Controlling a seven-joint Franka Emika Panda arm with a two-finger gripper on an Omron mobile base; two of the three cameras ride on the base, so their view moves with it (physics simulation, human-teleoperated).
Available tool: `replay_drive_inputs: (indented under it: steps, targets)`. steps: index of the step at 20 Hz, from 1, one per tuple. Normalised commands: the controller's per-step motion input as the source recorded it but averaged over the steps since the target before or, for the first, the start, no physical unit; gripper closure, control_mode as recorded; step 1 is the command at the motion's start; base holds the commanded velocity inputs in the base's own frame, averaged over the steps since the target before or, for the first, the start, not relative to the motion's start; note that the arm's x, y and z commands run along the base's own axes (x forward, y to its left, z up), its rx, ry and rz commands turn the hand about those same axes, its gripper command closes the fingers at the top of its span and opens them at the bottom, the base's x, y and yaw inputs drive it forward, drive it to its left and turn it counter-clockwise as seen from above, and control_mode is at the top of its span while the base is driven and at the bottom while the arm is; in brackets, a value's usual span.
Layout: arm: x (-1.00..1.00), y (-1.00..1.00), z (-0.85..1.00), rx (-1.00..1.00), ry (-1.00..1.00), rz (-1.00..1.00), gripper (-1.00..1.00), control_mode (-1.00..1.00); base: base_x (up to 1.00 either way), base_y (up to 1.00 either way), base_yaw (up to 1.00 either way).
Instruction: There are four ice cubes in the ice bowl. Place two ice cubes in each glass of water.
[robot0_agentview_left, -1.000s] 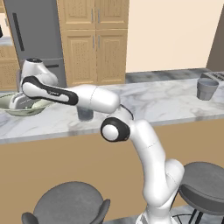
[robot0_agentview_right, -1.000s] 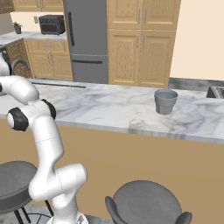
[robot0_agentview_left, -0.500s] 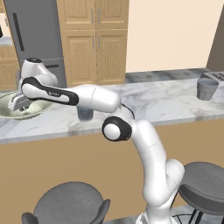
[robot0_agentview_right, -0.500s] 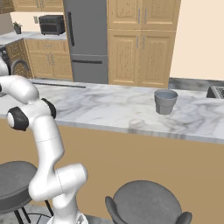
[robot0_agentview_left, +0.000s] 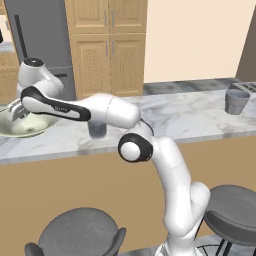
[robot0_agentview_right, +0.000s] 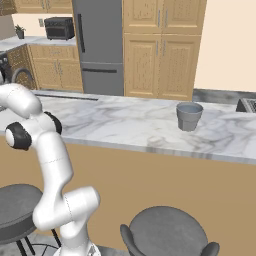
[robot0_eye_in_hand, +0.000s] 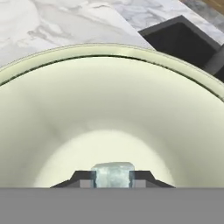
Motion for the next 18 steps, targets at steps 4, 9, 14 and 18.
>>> replay_drive_inputs:
  steps: [4, 9, 14, 18]
  targets:
    - [-0.18, -0.32, 0.59, -0.02, -0.07, -0.12, 1.0, -1.0, 0.0, 0.0, 0.0]
    - [-0.45, -0.96, 0.24, 0.02, -0.03, -0.28, 1.0, -1.0, 0.0, 0.0, 0.0]
    - [-0.48, -1.0, 0.12, 0.09, -0.16, -0.2, 1.0, -1.0, 0.0, 0.0, 0.0]
    - [-0.51, -1.0, 0.0, 0.08, -0.23, -0.13, 1.0, -1.0, 0.0, 0.0, 0.0]
